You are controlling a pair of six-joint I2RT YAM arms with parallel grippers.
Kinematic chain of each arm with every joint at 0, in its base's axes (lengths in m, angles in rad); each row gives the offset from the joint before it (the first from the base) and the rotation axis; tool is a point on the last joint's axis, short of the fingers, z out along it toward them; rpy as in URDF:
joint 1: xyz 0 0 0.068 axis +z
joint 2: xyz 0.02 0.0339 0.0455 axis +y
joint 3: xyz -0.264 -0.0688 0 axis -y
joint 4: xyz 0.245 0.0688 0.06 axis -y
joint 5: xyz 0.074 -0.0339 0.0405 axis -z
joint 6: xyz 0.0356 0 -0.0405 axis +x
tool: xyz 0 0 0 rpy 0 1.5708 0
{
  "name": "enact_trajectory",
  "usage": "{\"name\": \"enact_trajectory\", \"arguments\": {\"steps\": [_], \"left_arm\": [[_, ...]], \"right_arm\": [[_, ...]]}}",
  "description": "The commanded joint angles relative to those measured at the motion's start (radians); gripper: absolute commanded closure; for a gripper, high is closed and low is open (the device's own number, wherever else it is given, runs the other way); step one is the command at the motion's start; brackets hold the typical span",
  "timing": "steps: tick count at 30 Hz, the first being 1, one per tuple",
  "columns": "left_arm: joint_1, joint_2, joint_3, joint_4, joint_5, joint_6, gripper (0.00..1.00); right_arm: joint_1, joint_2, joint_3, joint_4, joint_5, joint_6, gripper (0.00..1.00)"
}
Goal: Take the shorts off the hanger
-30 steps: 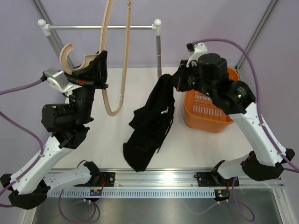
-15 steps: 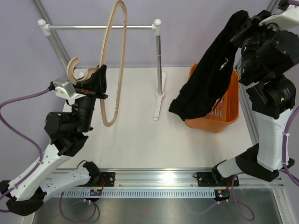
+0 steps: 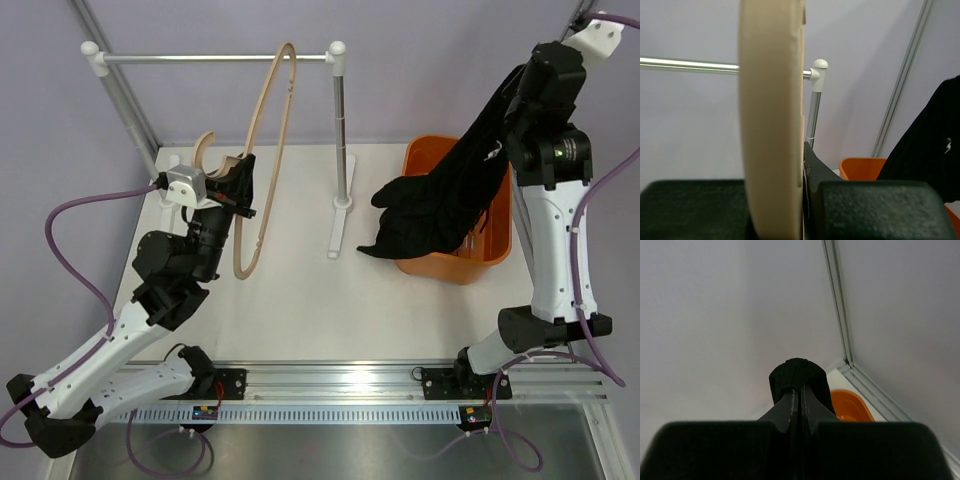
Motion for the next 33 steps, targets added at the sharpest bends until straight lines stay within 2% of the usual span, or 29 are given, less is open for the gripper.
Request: {"name": "enact_trajectory", "arguments": {"steps": [1, 5, 7, 10, 11, 15, 18, 20, 24, 25, 27, 28, 31, 33], "left_arm": [[0.003, -0.016, -0.003, 0.070, -0.024, 0.007, 1.00], [0.003, -0.024, -0.011, 0.061, -0.026, 0.007, 1.00], [0.003, -0.024, -0.012, 0.056, -0.023, 0.007, 1.00], [0.004, -0.024, -0.009, 0.045, -0.018, 0.005, 1.00], [0.004, -0.024, -0.009, 0.042, -0.017, 0.001, 1.00], [0.004, -0.024, -0.011, 0.025, -0.012, -0.013, 1.00], [0.004, -0.024, -0.018, 0.013, -0.020, -0.030, 1.00], [0.004, -0.023, -0.017, -0.016, -0.029, -0.044, 1.00], [0.004, -0.027, -0.029, -0.044, -0.037, -0.080, 1.00], [0.006, -0.032, -0.034, -0.044, -0.037, -0.085, 1.00], [0.006, -0.038, -0.041, -0.053, -0.035, -0.099, 1.00], [0.006, -0.039, -0.043, -0.058, -0.030, -0.105, 1.00], [0.006, -0.053, -0.041, -0.079, -0.024, -0.117, 1.00], [0.006, -0.064, -0.041, -0.093, -0.024, -0.123, 1.00]], "right_arm": [[-0.083, 0.009, -0.125, -0.030, -0.106, 0.163, 1.00], [-0.140, 0.063, -0.263, -0.066, -0.256, 0.258, 1.00], [-0.138, 0.075, -0.300, -0.081, -0.316, 0.278, 0.97], [-0.138, 0.058, -0.404, -0.047, -0.389, 0.291, 0.73], [-0.138, 0.049, -0.441, -0.040, -0.403, 0.288, 0.68], [-0.138, 0.026, -0.512, -0.037, -0.439, 0.283, 0.66], [-0.135, -0.014, -0.610, -0.001, -0.509, 0.295, 0.71], [-0.126, -0.038, -0.682, 0.009, -0.531, 0.295, 0.64], [-0.017, -0.132, -0.777, 0.003, -0.453, 0.257, 0.47], [0.044, -0.197, -0.820, 0.012, -0.450, 0.257, 0.41], [0.112, -0.248, -0.849, 0.022, -0.450, 0.254, 0.36], [0.188, -0.277, -0.860, 0.014, -0.434, 0.243, 0.34], [0.297, -0.320, -0.897, -0.018, -0.316, 0.235, 0.30], [0.311, -0.324, -0.908, -0.041, -0.318, 0.246, 0.30]]}}
